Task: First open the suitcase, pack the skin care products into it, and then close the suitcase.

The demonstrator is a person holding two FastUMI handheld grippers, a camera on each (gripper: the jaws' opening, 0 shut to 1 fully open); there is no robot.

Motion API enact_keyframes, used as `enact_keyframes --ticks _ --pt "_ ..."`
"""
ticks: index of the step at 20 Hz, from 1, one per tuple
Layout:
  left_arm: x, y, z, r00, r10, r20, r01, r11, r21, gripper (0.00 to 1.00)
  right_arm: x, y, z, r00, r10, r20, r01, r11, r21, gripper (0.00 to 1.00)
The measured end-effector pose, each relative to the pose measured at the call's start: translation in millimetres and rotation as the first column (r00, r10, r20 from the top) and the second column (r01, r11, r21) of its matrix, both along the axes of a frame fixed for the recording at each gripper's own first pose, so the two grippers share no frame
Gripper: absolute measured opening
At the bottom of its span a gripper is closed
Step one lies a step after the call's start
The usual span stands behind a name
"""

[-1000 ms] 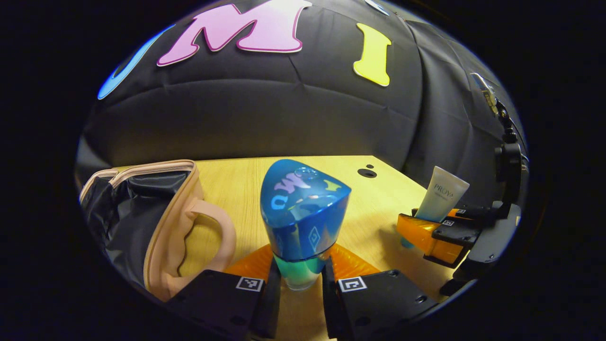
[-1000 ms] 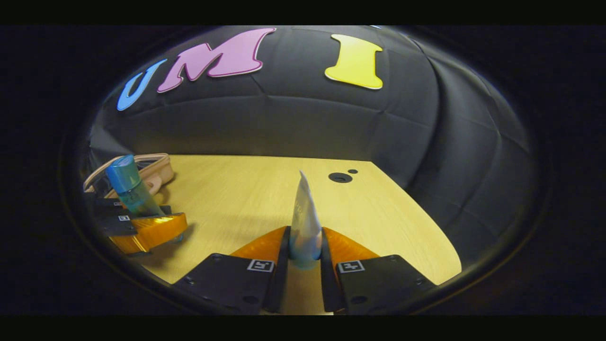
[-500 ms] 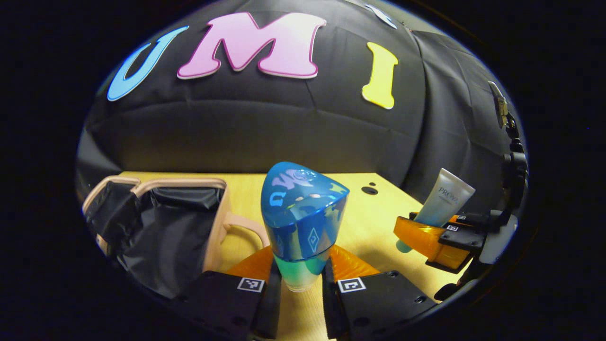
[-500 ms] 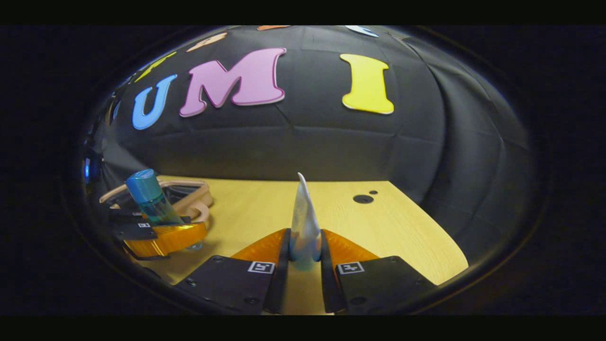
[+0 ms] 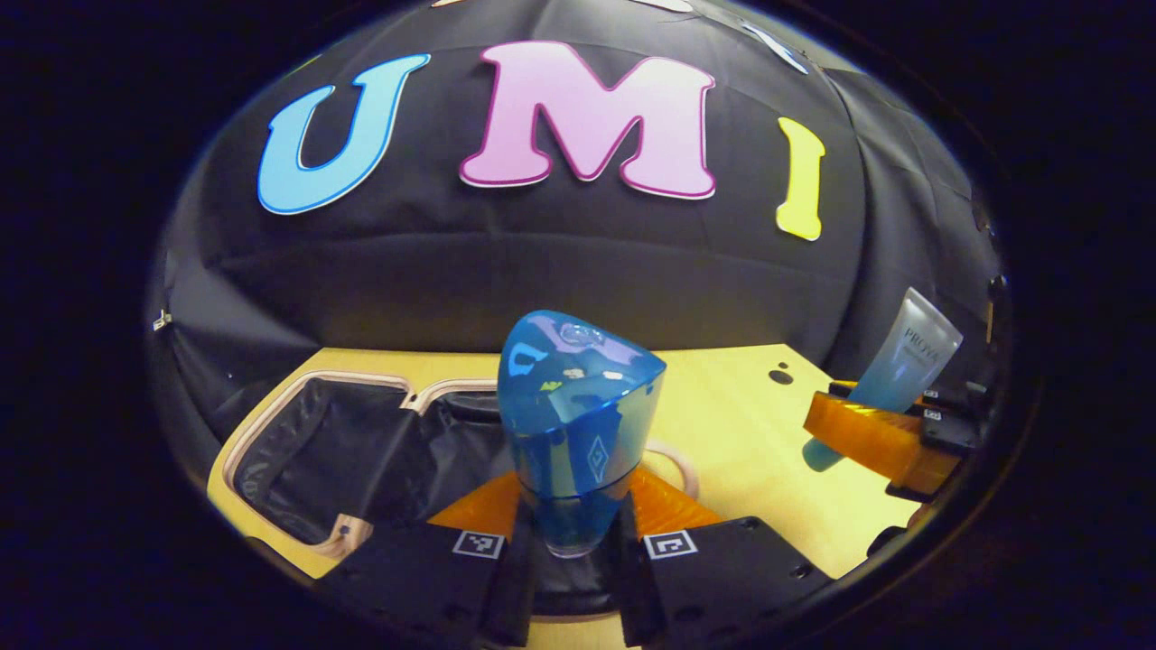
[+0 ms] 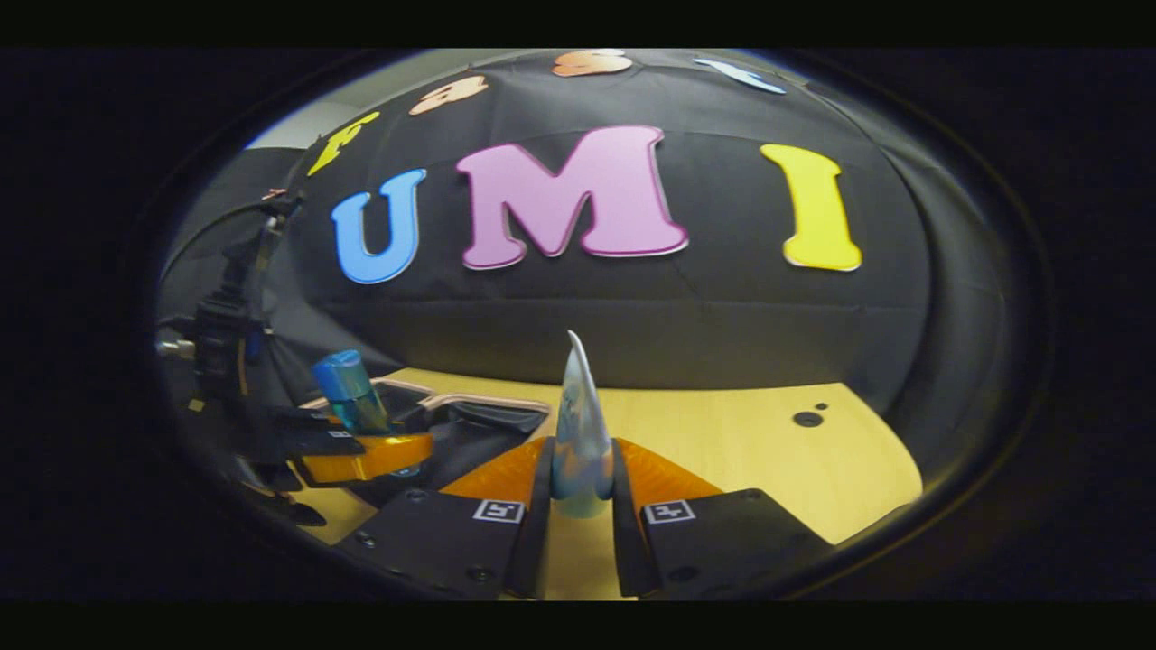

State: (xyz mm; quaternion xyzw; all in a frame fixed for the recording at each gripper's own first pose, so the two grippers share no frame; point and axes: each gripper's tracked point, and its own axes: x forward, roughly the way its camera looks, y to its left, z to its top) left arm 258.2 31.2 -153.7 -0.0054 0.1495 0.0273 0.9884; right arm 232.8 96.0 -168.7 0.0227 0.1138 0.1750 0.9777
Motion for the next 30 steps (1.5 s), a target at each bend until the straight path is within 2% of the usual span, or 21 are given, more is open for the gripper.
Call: enact_keyframes --ticks 1,3,5,6,7,9,10,12,13,14,15,16,17,18,19,20,21,24,27,29,30 --pt "1.1 15.6 -5.1 1.000 0.014 -0.026 -0.014 1.000 0.003 0.42 0.2 15.4 2.2 1.000 0.028 0.001 -0.028 1.000 -0.005 0.33" --pt "-1.4 37.7 -25.7 0.993 0.014 -0.117 -0.017 0.999 -0.028 0.42 1.1 47.0 -3.7 0.996 0.086 -0.026 -0.086 0.996 -0.008 0.33" --pt "0.5 56.4 -43.8 0.982 0.023 -0.185 -0.030 0.999 -0.034 0.45 4.0 75.5 -15.3 0.989 0.125 -0.073 -0.124 0.992 0.014 0.33" --pt "1.6 62.4 -53.3 0.974 0.028 -0.223 -0.037 0.999 -0.036 0.45 5.6 84.8 -20.2 0.986 0.137 -0.093 -0.136 0.991 0.017 0.28" --pt "5.1 68.5 -60.9 0.967 0.030 -0.253 -0.042 0.998 -0.042 0.42 7.1 92.1 -29.2 0.983 0.145 -0.115 -0.144 0.989 0.010 0.33" --pt "9.4 73.3 -77.9 0.947 0.036 -0.319 -0.059 0.996 -0.061 0.42 13.6 105.9 -46.1 0.974 0.157 -0.163 -0.159 0.987 0.003 0.27" --pt "11.2 75.4 -82.7 0.938 0.038 -0.344 -0.065 0.996 -0.068 0.39 15.4 110.0 -52.1 0.970 0.162 -0.180 -0.164 0.986 0.004 0.27" --pt "17.8 77.8 -94.6 0.914 0.030 -0.405 -0.072 0.993 -0.089 0.42 19.6 111.0 -63.3 0.964 0.157 -0.212 -0.163 0.987 -0.007 0.27" --pt "23.8 78.9 -103.2 0.898 0.025 -0.439 -0.076 0.992 -0.100 0.42 22.4 108.3 -70.3 0.961 0.150 -0.230 -0.157 0.988 -0.011 0.39" --pt "28.8 80.3 -105.4 0.888 0.025 -0.459 -0.082 0.991 -0.104 0.42 24.1 107.0 -74.3 0.957 0.148 -0.248 -0.153 0.988 -0.001 0.27" --pt "36.8 82.2 -104.0 0.884 0.022 -0.468 -0.078 0.992 -0.101 0.42 26.2 107.3 -77.5 0.955 0.139 -0.263 -0.142 0.990 0.009 0.27" --pt "40.8 81.1 -108.3 0.861 0.009 -0.509 -0.071 0.992 -0.102 0.42 27.3 105.6 -79.8 0.952 0.133 -0.274 -0.134 0.991 0.017 0.27" --pt "43.5 80.2 -111.4 0.839 0.002 -0.544 -0.070 0.992 -0.106 0.45 29.8 105.5 -83.4 0.950 0.128 -0.284 -0.128 0.992 0.019 0.33" --pt "43.9 79.8 -113.8 0.812 0.002 -0.584 -0.074 0.992 -0.100 0.42 31.1 105.3 -85.2 0.948 0.126 -0.294 -0.127 0.992 0.017 0.30" --pt "52.2 81.6 -113.8 0.811 -0.001 -0.584 -0.060 0.995 -0.084 0.46 32.6 106.0 -85.7 0.946 0.125 -0.299 -0.125 0.992 0.017 0.33" --pt "56.0 80.3 -111.7 0.812 -0.005 -0.584 -0.043 0.997 -0.068 0.42 32.1 107.2 -85.3 0.946 0.125 -0.300 -0.124 0.992 0.020 0.33" --pt "55.0 79.1 -114.9 0.788 0.000 -0.615 -0.042 0.998 -0.054 0.42 33.0 109.0 -86.0 0.943 0.124 -0.308 -0.123 0.992 0.021 0.33" --pt "55.2 80.2 -114.5 0.779 0.023 -0.627 -0.049 0.998 -0.024 0.42 36.8 113.8 -92.0 0.930 0.107 -0.351 -0.104 0.994 0.027 0.33" --pt "51.8 82.0 -111.2 0.793 0.050 -0.607 -0.113 0.991 -0.067 0.47 38.1 117.3 -95.9 0.918 0.105 -0.382 -0.113 0.994 0.001 0.33" --pt "42.6 84.8 -100.0 0.818 0.056 -0.573 -0.150 0.982 -0.118 0.55 37.3 119.5 -98.7 0.910 0.101 -0.402 -0.118 0.993 -0.016 0.33" --pt "38.5 85.9 -88.0 0.843 0.060 -0.535 -0.164 0.975 -0.149 0.59 36.6 123.0 -100.1 0.901 0.104 -0.422 -0.118 0.993 -0.007 0.33"
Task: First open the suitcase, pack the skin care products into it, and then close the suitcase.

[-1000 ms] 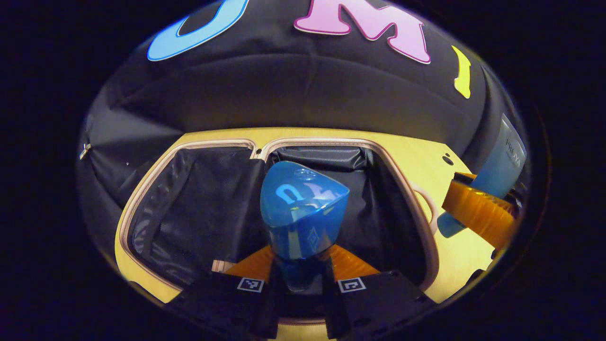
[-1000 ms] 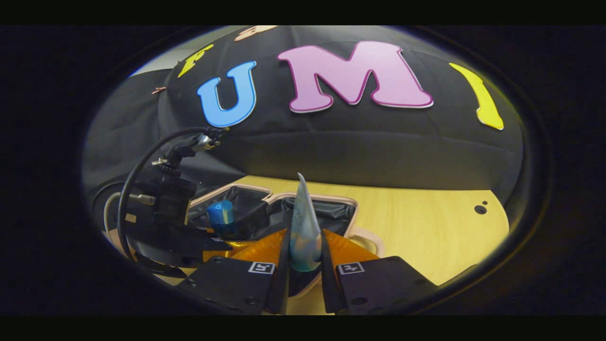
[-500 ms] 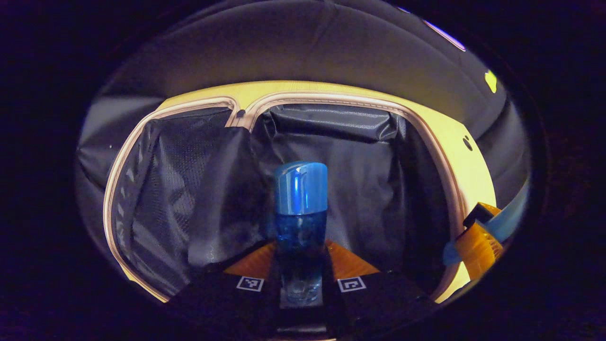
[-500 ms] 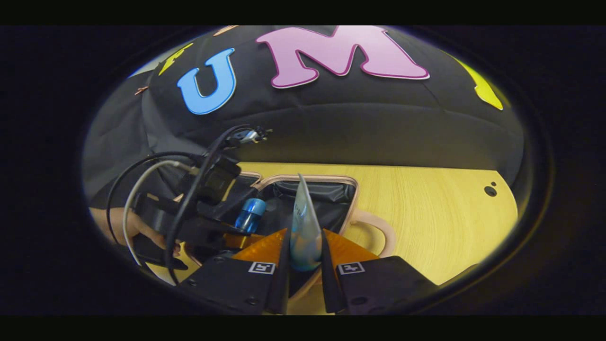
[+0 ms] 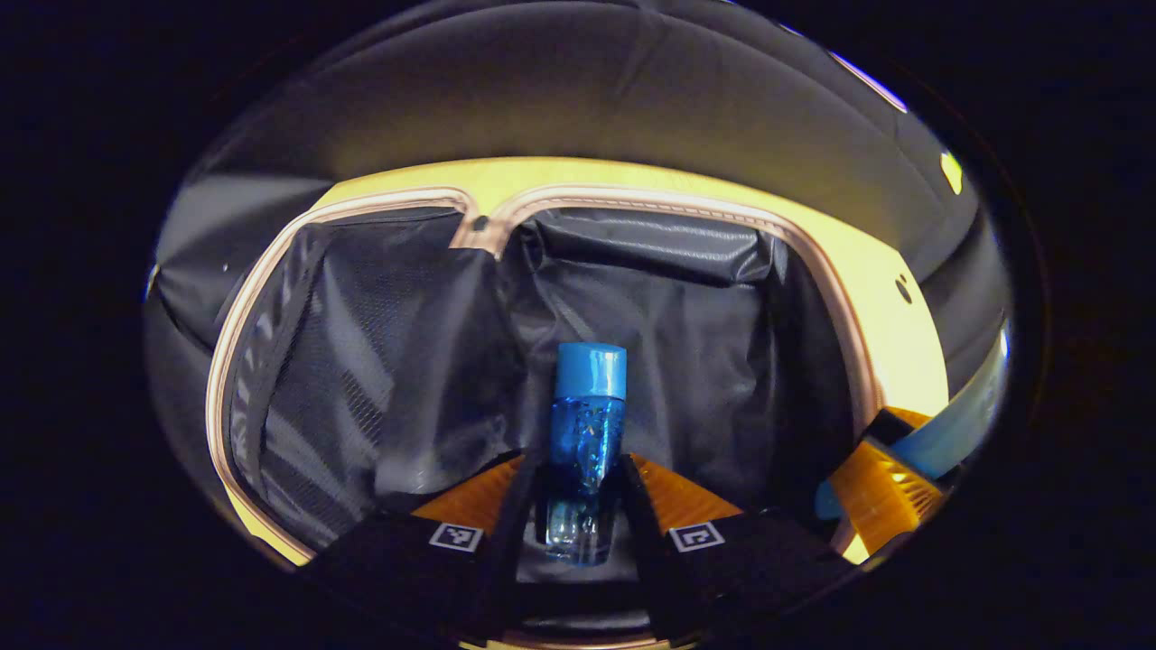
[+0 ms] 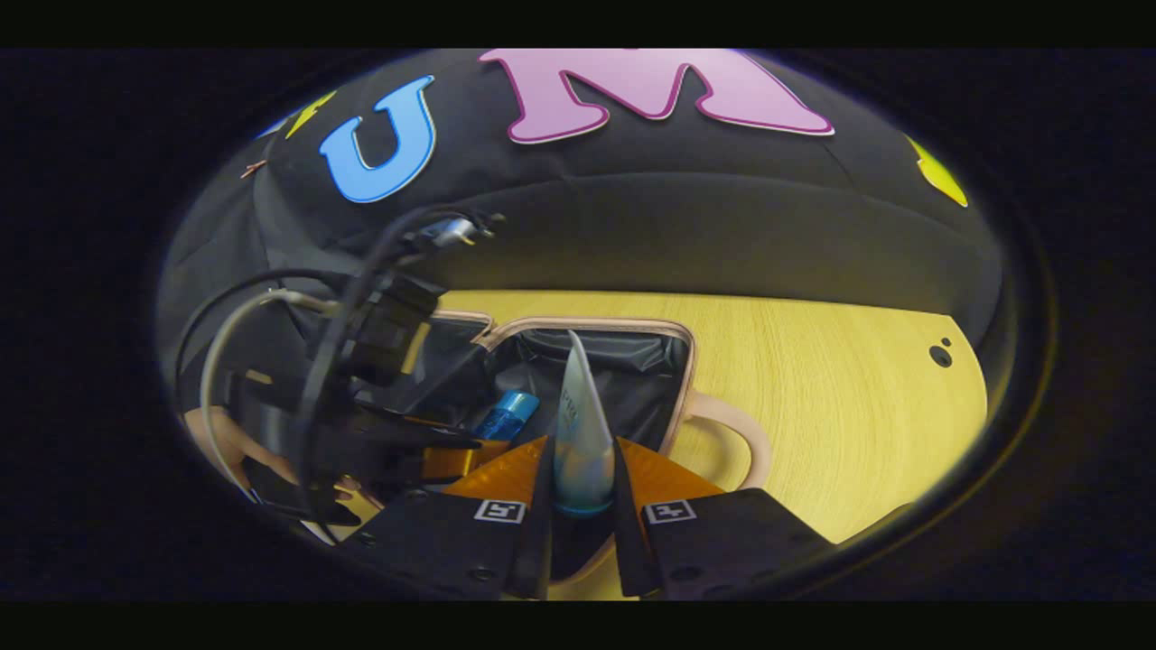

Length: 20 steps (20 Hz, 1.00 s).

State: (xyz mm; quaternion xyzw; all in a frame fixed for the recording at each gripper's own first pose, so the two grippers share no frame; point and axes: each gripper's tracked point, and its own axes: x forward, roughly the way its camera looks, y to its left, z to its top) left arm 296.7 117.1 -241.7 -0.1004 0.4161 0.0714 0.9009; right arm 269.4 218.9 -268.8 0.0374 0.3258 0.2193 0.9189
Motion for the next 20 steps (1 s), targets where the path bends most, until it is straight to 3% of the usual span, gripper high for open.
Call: enact_keyframes --ticks 2,3,4,5,6,7,9,11,13,14,17,18,19,20 --pt "-11.2 6.9 38.4 0.989 0.046 0.140 -0.041 0.999 -0.035 0.67 -1.5 7.5 -7.4 0.999 -0.007 -0.047 0.007 1.000 -0.001 0.33" --pt "-17.8 12.4 55.0 0.976 0.073 0.205 -0.064 0.997 -0.049 0.76 -2.7 13.2 -13.9 0.996 -0.009 -0.084 0.009 1.000 -0.004 0.27" --pt "-28.6 18.4 62.7 0.967 0.096 0.238 -0.087 0.995 -0.048 0.84 -7.2 20.6 -19.4 0.992 0.003 -0.125 -0.003 1.000 -0.004 0.33" --pt "-41.6 30.2 68.3 0.959 0.106 0.264 -0.102 0.994 -0.027 0.97 -10.0 24.5 -24.6 0.989 0.002 -0.151 -0.004 1.000 -0.013 0.31" --pt "-53.6 41.8 71.3 0.954 0.104 0.282 -0.110 0.994 0.005 0.99 -9.8 24.3 -29.7 0.985 -0.010 -0.171 0.006 1.000 -0.026 0.29" --pt "-65.9 50.3 77.0 0.947 0.103 0.305 -0.118 0.993 0.032 0.96 -11.5 25.3 -35.2 0.980 -0.031 -0.198 0.024 0.999 -0.036 0.27" --pt "-86.9 58.7 82.6 0.935 0.104 0.340 -0.125 0.991 0.042 0.96 -13.2 32.3 -42.7 0.964 -0.070 -0.255 0.065 0.997 -0.029 0.33" --pt "-110.2 68.6 83.6 0.932 0.119 0.343 -0.139 0.990 0.033 0.97 -16.9 33.9 -55.6 0.938 -0.115 -0.325 0.102 0.993 -0.059 0.25" --pt "-127.2 77.1 83.1 0.926 0.139 0.351 -0.149 0.989 0.002 0.97 -20.2 40.8 -60.4 0.919 -0.144 -0.368 0.125 0.989 -0.075 0.41" --pt "-134.5 81.6 81.8 0.926 0.150 0.347 -0.155 0.988 -0.013 0.97 -20.9 40.8 -62.9 0.915 -0.161 -0.370 0.134 0.986 -0.096 0.34" --pt "-152.6 100.9 77.9 0.923 0.185 0.336 -0.185 0.982 -0.032 0.97 -17.7 41.4 -65.1 0.920 -0.188 -0.343 0.145 0.978 -0.149 0.37" --pt "-158.2 111.6 75.2 0.923 0.198 0.330 -0.200 0.979 -0.028 0.96 -16.8 41.6 -64.4 0.920 -0.200 -0.337 0.154 0.975 -0.157 0.31" --pt "-162.9 121.5 72.8 0.923 0.208 0.325 -0.211 0.977 -0.024 0.96 -17.4 42.9 -61.4 0.919 -0.209 -0.334 0.166 0.974 -0.155 0.31" --pt "-167.2 133.1 72.7 0.920 0.218 0.327 -0.225 0.974 -0.017 0.96 -16.5 42.2 -59.4 0.920 -0.217 -0.326 0.175 0.972 -0.155 0.54"
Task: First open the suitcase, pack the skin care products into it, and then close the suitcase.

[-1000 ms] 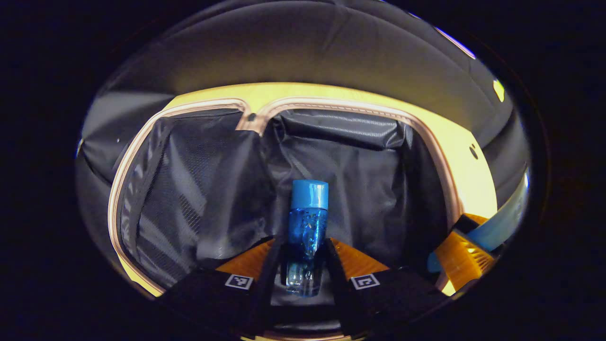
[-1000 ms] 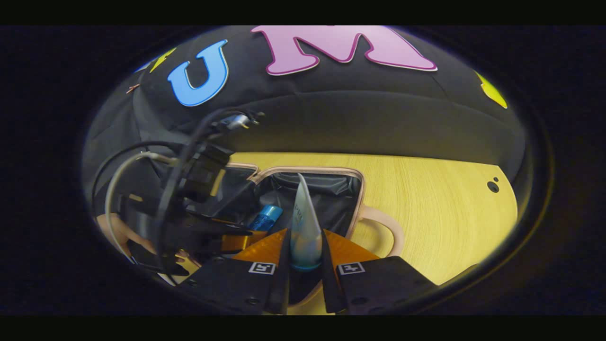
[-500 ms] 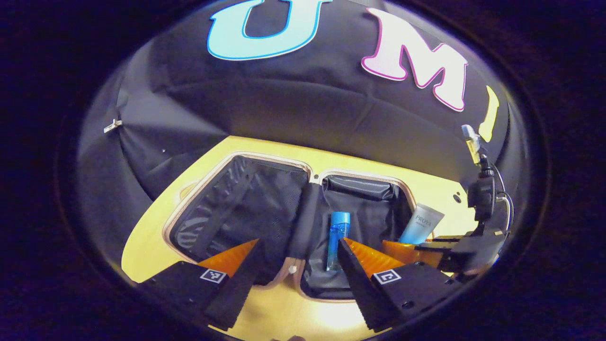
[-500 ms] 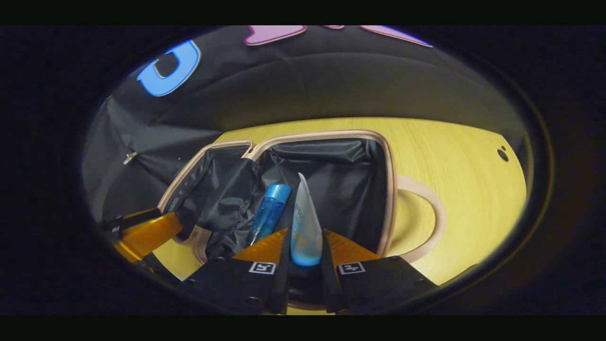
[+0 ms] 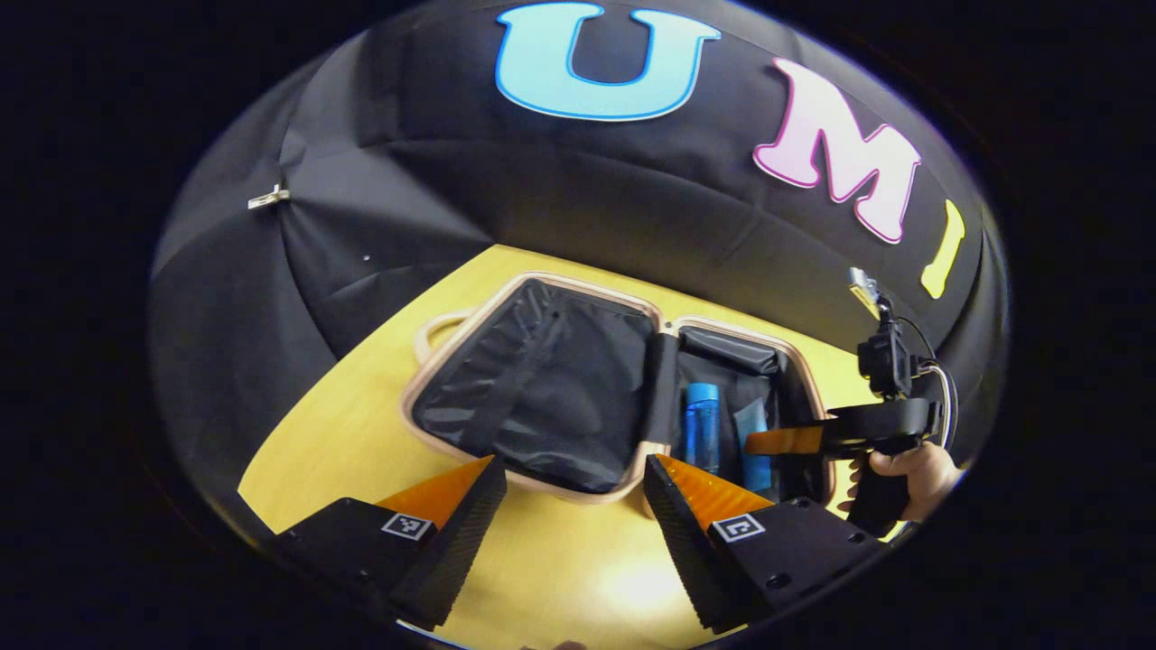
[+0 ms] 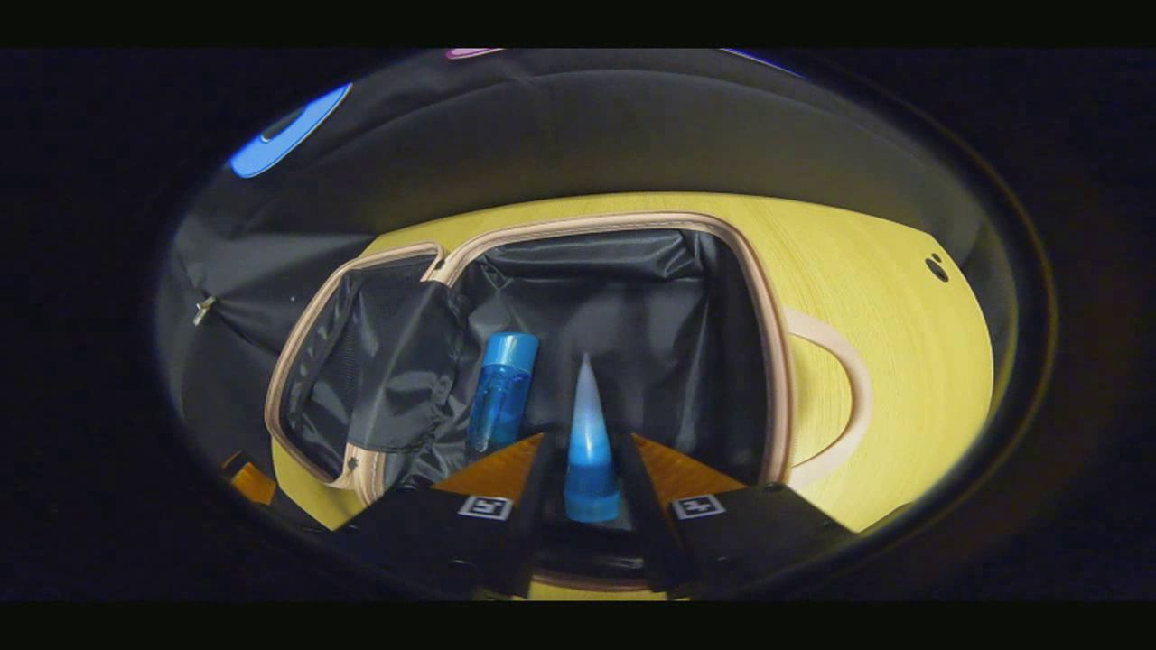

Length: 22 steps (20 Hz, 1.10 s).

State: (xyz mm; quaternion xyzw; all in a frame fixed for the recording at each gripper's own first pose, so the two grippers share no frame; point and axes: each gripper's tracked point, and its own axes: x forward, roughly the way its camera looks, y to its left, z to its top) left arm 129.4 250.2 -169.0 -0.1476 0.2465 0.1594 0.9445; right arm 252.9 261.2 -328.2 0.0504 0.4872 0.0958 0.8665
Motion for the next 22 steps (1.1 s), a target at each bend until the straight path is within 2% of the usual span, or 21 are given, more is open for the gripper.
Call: enact_keyframes --ticks 1,5,9,12,15,18,22 --pt "-2.7 16.6 1.9 1.000 0.022 0.007 -0.022 1.000 0.016 0.97 -0.1 1.4 6.4 1.000 0.000 0.020 0.000 1.000 0.005 0.76" --pt "-3.7 89.7 8.6 0.994 0.096 0.043 -0.098 0.995 0.032 0.96 -8.6 -0.6 38.2 0.992 0.036 0.124 -0.038 0.999 0.020 0.99" --pt "15.2 154.3 2.8 0.986 0.158 0.052 -0.156 0.987 -0.042 0.97 -25.6 -21.2 75.9 0.971 0.002 0.240 -0.019 0.998 0.067 0.98" --pt "49.1 188.5 -9.1 0.985 0.164 0.063 -0.154 0.978 -0.142 0.96 -44.3 -47.2 93.1 0.958 -0.073 0.276 0.046 0.993 0.105 0.98" --pt "79.2 209.7 -35.9 0.986 0.168 0.018 -0.158 0.956 -0.248 0.95 -61.2 -76.1 109.7 0.938 -0.091 0.334 0.060 0.993 0.101 0.98" --pt "110.9 219.7 -53.0 0.981 0.194 0.006 -0.177 0.906 -0.385 0.95 -81.7 -106.9 123.6 0.918 -0.050 0.392 0.035 0.998 0.044 0.97" --pt "135.0 231.8 -81.3 0.969 0.243 -0.052 -0.233 0.818 -0.527 0.92 -120.1 -135.9 114.7 0.935 -0.040 0.353 0.039 0.999 0.008 0.97"
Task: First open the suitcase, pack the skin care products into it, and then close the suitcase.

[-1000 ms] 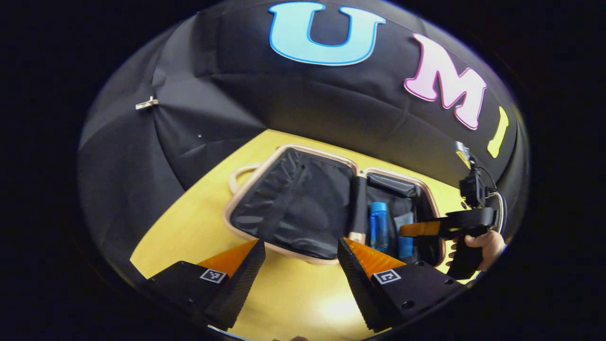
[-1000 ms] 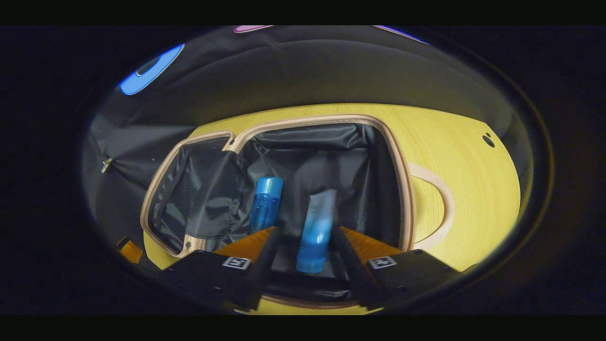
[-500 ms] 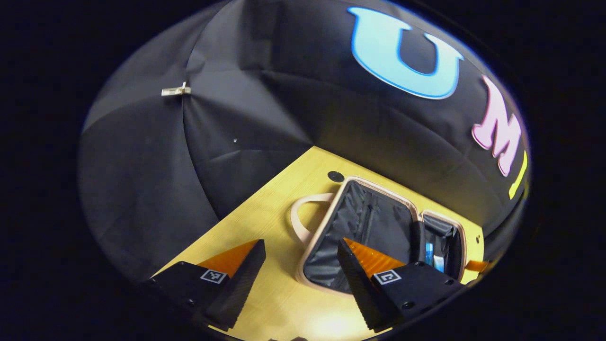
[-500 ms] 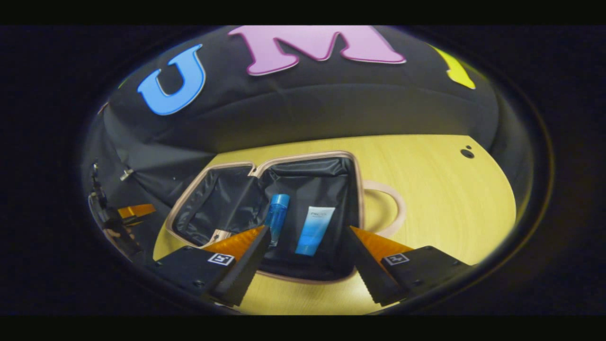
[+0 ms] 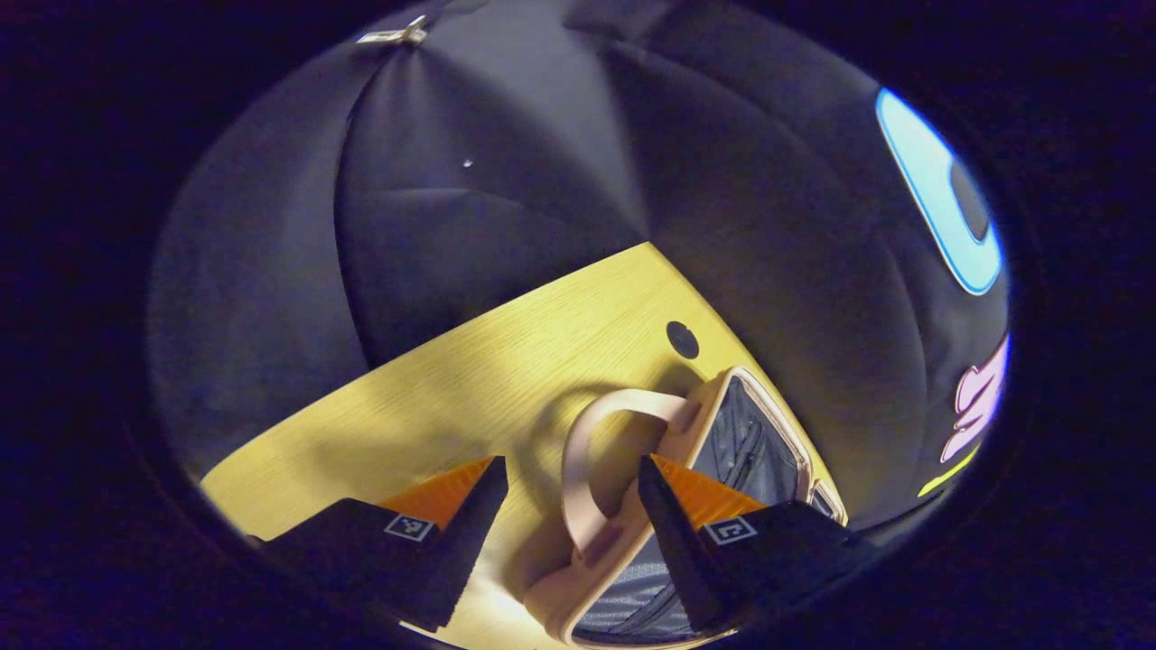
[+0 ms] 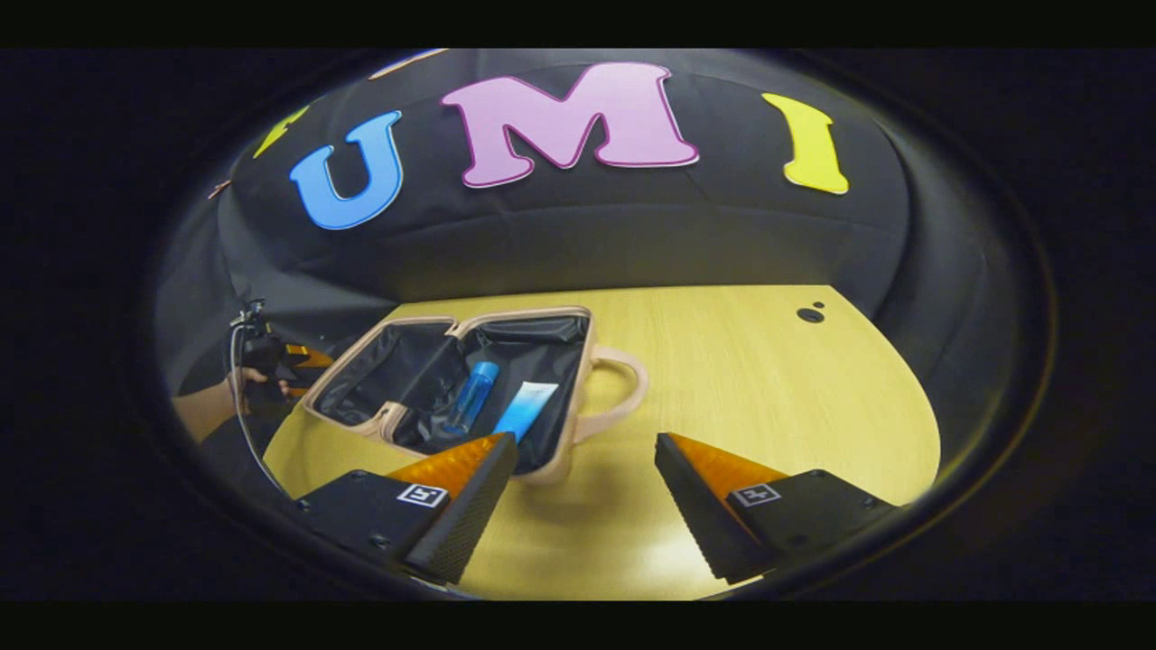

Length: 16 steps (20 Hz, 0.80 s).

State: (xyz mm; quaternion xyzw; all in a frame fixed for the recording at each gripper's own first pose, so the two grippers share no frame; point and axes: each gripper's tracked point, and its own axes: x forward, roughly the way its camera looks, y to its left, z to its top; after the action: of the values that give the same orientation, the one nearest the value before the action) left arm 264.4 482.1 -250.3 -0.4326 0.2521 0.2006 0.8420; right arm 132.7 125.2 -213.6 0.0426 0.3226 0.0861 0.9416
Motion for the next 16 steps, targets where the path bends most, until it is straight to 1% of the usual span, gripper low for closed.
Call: enact_keyframes --ticks 2,5,6,8,9,10,11,13,14,15,16 --pt "3.4 3.2 -4.0 1.000 0.016 0.009 -0.016 0.998 -0.058 0.85 -20.6 -9.2 -9.1 0.999 -0.011 -0.039 0.011 1.000 -0.002 0.98" --pt "8.7 -2.4 -0.4 0.998 0.055 0.039 -0.051 0.992 -0.116 0.37 -43.2 -14.2 -23.8 0.995 -0.030 -0.097 0.032 0.999 0.021 0.98" --pt "6.6 -4.0 1.4 0.998 0.053 0.037 -0.049 0.993 -0.105 0.21 -47.4 -15.2 -27.4 0.994 -0.030 -0.107 0.033 0.999 0.023 0.98" --pt "0.5 -4.5 11.2 1.000 0.003 -0.002 -0.003 1.000 -0.022 0.19 -52.8 -16.3 -28.0 0.993 -0.024 -0.116 0.027 0.999 0.025 0.98" --pt "-0.2 -5.5 18.7 1.000 -0.010 -0.021 0.011 1.000 0.027 0.14 -53.1 -14.6 -24.7 0.993 -0.020 -0.115 0.024 0.999 0.039 0.89" --pt "-1.6 -5.9 29.1 1.000 -0.012 -0.028 0.014 0.998 0.061 0.12 -52.4 -11.8 -19.0 0.993 -0.019 -0.112 0.026 0.997 0.067 0.89" --pt "-4.0 -8.2 40.2 1.000 -0.013 -0.027 0.015 0.996 0.088 0.10 -51.9 -7.8 -13.0 0.994 -0.015 -0.110 0.026 0.995 0.093 0.97" --pt "-15.6 -16.7 77.6 0.999 -0.031 -0.009 0.032 0.989 0.144 0.07 -49.4 -4.2 3.1 0.996 -0.010 -0.085 0.020 0.993 0.118 0.97" --pt "-21.2 -25.2 104.4 0.999 -0.052 0.002 0.051 0.983 0.176 0.06 -48.5 -4.3 11.6 0.998 -0.006 -0.067 0.015 0.992 0.128 0.89" --pt "-24.2 -41.4 134.3 0.997 -0.079 0.024 0.073 0.976 0.203 0.06 -48.0 -4.5 19.3 0.998 -0.004 -0.055 0.012 0.990 0.140 0.89" --pt "-27.7 -56.8 164.7 0.992 -0.114 0.045 0.101 0.968 0.229 0.06 -48.3 -5.6 25.6 0.999 -0.005 -0.043 0.012 0.988 0.155 0.97"
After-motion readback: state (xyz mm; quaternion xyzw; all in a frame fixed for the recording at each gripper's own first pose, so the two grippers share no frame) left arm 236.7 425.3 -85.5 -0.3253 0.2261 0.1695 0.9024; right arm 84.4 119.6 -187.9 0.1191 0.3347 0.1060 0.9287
